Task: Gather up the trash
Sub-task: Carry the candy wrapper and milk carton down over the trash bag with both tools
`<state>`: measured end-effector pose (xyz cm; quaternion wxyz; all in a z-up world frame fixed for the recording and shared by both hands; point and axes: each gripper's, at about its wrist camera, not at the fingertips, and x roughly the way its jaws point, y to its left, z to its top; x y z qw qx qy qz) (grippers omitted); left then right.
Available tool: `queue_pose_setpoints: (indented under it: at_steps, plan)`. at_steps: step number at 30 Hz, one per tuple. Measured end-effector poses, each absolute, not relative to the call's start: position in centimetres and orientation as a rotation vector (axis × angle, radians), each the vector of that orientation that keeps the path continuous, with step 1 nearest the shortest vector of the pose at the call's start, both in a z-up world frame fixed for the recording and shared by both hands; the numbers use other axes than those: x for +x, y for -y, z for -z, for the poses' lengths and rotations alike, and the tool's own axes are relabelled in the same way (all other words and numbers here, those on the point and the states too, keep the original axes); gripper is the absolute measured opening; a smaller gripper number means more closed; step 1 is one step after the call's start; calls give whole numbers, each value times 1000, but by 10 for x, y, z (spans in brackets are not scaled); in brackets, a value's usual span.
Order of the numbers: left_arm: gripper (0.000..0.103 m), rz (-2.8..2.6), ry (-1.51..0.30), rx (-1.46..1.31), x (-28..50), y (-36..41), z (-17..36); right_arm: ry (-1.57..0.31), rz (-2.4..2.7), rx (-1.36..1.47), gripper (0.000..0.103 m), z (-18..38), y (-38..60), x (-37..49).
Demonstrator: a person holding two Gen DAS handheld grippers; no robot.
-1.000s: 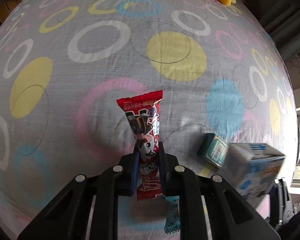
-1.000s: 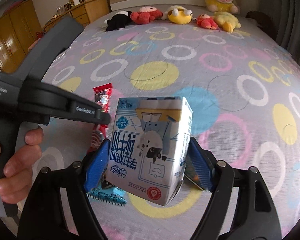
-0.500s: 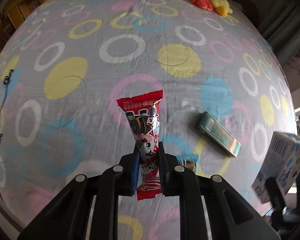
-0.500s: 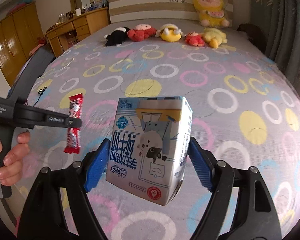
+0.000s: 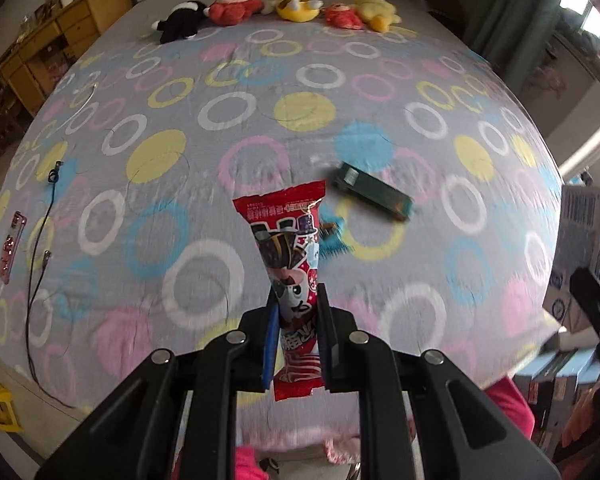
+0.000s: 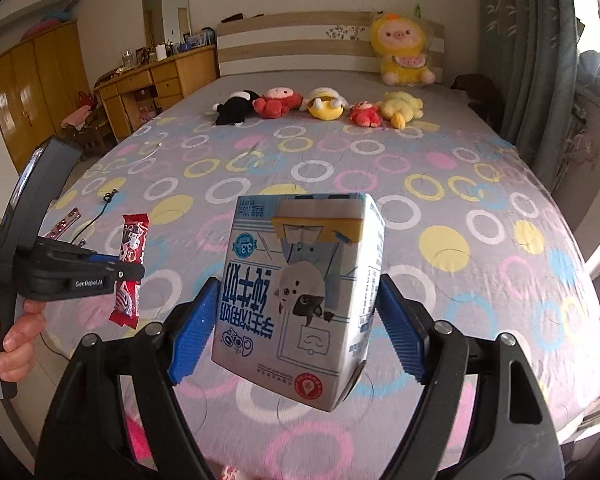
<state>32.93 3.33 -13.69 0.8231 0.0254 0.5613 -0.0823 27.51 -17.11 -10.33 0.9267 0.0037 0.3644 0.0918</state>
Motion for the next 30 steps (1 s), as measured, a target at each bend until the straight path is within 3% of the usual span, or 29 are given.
queue_pose_setpoints:
  at_steps: [14, 30]
  plan:
    - [17, 254, -1195, 100, 216, -6, 132, -724, -211, -13, 76, 89, 166, 174]
    - [17, 348, -1284, 111, 130, 29, 178, -792, -208, -14, 76, 123, 174, 98]
